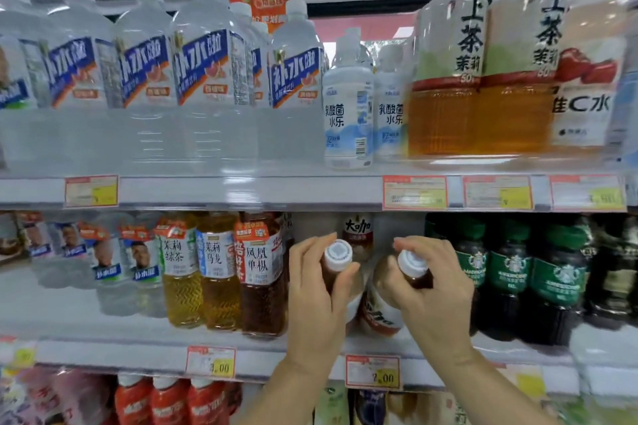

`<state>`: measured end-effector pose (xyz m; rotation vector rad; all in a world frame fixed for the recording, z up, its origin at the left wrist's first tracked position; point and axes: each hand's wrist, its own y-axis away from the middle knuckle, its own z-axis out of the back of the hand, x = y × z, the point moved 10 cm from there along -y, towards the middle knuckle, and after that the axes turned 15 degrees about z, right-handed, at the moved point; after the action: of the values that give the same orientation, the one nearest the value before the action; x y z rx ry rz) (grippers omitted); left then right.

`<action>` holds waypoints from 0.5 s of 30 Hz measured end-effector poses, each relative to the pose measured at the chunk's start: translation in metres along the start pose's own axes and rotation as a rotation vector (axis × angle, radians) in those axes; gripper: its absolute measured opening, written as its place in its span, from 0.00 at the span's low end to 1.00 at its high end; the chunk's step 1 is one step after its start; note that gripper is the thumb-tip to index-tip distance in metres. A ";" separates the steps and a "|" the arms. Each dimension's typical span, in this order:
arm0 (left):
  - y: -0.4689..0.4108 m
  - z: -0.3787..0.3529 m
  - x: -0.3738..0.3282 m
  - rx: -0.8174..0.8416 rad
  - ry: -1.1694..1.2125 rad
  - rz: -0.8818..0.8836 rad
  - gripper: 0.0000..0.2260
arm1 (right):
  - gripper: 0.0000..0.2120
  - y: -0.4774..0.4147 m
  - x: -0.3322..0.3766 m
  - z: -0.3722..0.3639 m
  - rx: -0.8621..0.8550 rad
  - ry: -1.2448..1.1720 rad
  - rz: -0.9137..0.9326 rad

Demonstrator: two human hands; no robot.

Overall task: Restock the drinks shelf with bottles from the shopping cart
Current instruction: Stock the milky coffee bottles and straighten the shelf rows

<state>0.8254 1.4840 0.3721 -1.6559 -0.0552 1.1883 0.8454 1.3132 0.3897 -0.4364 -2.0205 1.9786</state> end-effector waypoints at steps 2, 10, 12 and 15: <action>-0.005 -0.001 0.009 -0.001 0.026 0.077 0.13 | 0.10 -0.001 -0.011 -0.005 0.016 -0.018 -0.094; -0.055 -0.036 0.061 0.073 0.205 0.521 0.11 | 0.16 0.029 -0.082 -0.042 0.100 -0.169 -0.681; -0.061 -0.042 0.068 0.127 0.216 0.560 0.10 | 0.13 0.027 -0.085 -0.060 0.191 -0.219 -0.677; -0.060 -0.046 0.074 0.204 0.186 0.589 0.14 | 0.13 0.029 -0.081 -0.069 0.252 -0.224 -0.647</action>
<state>0.9249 1.5194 0.3660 -1.6386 0.6908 1.4037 0.9482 1.3445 0.3634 0.4603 -1.6865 1.8630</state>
